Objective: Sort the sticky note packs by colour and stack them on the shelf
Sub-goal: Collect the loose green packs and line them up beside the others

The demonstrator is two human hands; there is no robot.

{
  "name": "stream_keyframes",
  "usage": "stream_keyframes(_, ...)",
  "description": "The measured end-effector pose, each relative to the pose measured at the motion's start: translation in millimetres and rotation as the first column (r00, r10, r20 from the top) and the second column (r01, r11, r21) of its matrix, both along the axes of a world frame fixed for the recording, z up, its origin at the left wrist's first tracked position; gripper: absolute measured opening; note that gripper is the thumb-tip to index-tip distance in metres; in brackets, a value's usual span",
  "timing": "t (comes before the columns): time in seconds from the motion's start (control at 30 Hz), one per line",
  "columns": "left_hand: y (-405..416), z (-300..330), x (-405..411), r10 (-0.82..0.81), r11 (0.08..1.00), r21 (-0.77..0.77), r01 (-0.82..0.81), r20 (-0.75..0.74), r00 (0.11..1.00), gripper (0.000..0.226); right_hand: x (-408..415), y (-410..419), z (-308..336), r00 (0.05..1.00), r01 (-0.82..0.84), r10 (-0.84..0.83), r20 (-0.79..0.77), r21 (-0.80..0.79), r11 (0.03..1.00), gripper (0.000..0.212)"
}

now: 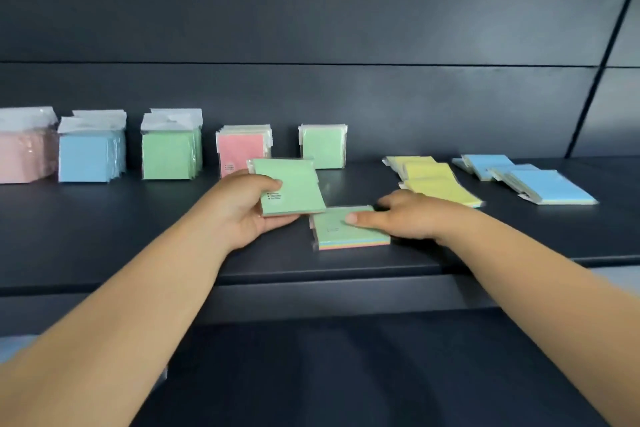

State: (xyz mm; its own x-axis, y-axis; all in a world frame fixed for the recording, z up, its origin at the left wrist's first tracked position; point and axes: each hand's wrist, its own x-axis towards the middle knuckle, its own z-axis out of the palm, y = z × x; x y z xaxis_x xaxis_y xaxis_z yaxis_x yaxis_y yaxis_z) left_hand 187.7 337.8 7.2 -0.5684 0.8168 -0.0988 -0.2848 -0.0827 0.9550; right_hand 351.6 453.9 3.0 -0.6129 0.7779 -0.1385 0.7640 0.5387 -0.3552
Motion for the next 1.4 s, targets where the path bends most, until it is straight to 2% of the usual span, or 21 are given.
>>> stream_keyframes(0.03, -2, -1, 0, 0.012, 1.000, 0.007, -0.012, 0.013, 1.000, 0.028, 1, -1, -3, 1.000, -0.008, 0.007, 0.029, 0.036, 0.999, 0.064)
stream_keyframes(0.1, -6, -5, 0, 0.032, 0.999, 0.000, -0.032, 0.015, 0.999, 0.029, 1, -9, -6, 1.000, 0.002, 0.000, -0.018, 0.079, 0.997, 0.052)
stream_keyframes(0.23, -9, -8, 0, 0.046, 0.999, -0.023, -0.045, 0.054, 0.997, 0.026, 1, -13, -6, 0.993, 0.034, -0.028, -0.110, 0.049, 0.998, 0.052)
stream_keyframes(0.33, -12, -7, 0, 0.073, 0.997, -0.001, -0.074, 0.117, 0.990, 0.022, 1, -14, -6, 0.947, 0.090, -0.109, -0.302, -0.077, 0.993, 0.061)
stream_keyframes(0.4, -14, -6, 0, 0.092, 0.995, 0.020, -0.096, 0.147, 0.985, 0.019, 4, -17, -6, 0.851, 0.090, -0.173, -0.496, -0.186, 0.978, 0.056)
stream_keyframes(0.43, -15, -6, 0, 0.100, 0.993, 0.038, -0.108, 0.163, 0.982, 0.016, 6, -19, -8, 0.774, 0.087, -0.218, -0.594, -0.242, 0.966, 0.052)
stream_keyframes(0.5, -15, -3, 1, 0.115, 0.988, 0.079, -0.131, 0.183, 0.976, 0.007, 8, -19, -10, 0.566, 0.035, -0.308, -0.765, -0.351, 0.936, 0.048)
stream_keyframes(0.57, -15, -1, 3, 0.099, 0.987, 0.112, -0.117, 0.154, 0.983, 0.008, 4, -21, -6, 0.394, -0.060, -0.384, -0.835, -0.441, 0.896, 0.038)
stream_keyframes(0.6, -13, 0, 5, 0.070, 0.990, 0.117, -0.084, 0.122, 0.990, 0.012, -1, -22, -3, 0.354, -0.111, -0.394, -0.848, -0.456, 0.883, 0.031)
stream_keyframes(0.7, -10, 0, 14, -0.049, 0.994, 0.101, 0.052, -0.026, 0.998, 0.016, -18, -29, 6, 0.334, -0.185, -0.339, -0.879, -0.414, 0.891, 0.011)
stream_keyframes(0.8, -7, -2, 19, -0.063, 0.989, 0.124, 0.082, -0.149, 0.987, 0.016, -34, -36, 7, 0.281, -0.274, -0.399, -0.873, -0.471, 0.838, 0.008)
stream_keyframes(0.87, -8, -1, 19, -0.071, 0.981, 0.167, 0.099, -0.166, 0.984, 0.015, -42, -36, 1, 0.310, -0.258, -0.352, -0.883, -0.435, 0.863, 0.011)
stream_keyframes(0.93, -7, 0, 15, -0.083, 0.978, 0.170, 0.123, -0.225, 0.971, 0.015, -45, -32, -2, 0.397, -0.217, -0.268, -0.878, -0.373, 0.902, 0.018)
stream_keyframes(1.07, -5, 0, 1, -0.138, 0.980, 0.064, 0.189, -0.470, 0.872, 0.019, -34, -19, -2, 0.573, -0.202, -0.158, -0.804, -0.325, 0.924, 0.017)
stream_keyframes(1.17, 0, -5, -8, -0.162, 0.985, -0.048, 0.165, -0.581, 0.798, 0.024, -27, -14, -4, 0.609, -0.223, -0.105, -0.786, -0.297, 0.928, 0.023)
stream_keyframes(1.27, 4, -14, -13, -0.106, 0.992, -0.114, 0.045, -0.615, 0.782, 0.027, -29, -8, -8, 0.641, -0.227, -0.048, -0.766, -0.249, 0.941, 0.025)
stream_keyframes(1.4, 8, -20, -15, -0.033, 0.996, -0.088, -0.019, -0.553, 0.832, 0.023, -32, 2, -8, 0.685, -0.244, -0.056, -0.726, -0.301, 0.922, 0.025)
